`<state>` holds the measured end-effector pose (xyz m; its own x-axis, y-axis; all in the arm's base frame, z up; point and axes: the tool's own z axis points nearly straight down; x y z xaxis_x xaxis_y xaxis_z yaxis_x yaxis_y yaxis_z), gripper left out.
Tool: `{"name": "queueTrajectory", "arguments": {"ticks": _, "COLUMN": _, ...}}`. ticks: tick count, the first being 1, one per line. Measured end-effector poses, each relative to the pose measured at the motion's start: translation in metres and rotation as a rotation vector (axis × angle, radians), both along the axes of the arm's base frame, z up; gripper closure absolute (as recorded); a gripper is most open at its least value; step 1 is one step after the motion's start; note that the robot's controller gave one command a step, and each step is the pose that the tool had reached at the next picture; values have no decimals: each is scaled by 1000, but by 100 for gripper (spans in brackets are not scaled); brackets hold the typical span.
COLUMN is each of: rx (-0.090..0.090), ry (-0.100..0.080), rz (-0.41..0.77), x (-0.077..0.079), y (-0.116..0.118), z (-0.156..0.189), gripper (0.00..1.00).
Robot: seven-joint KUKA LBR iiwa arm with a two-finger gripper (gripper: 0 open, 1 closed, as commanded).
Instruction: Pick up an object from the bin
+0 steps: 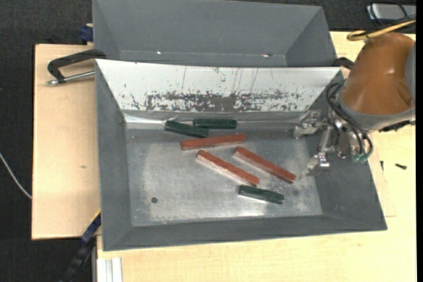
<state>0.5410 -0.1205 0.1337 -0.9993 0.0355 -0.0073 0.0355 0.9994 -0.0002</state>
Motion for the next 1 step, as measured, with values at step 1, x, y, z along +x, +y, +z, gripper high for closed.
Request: {"name": "queueTrajectory", "arguments": {"ticks": 1, "rx": 2, "ry": 11, "rz": -102, "x": -16, "y": -5, "z": -59, "gripper": 100}}
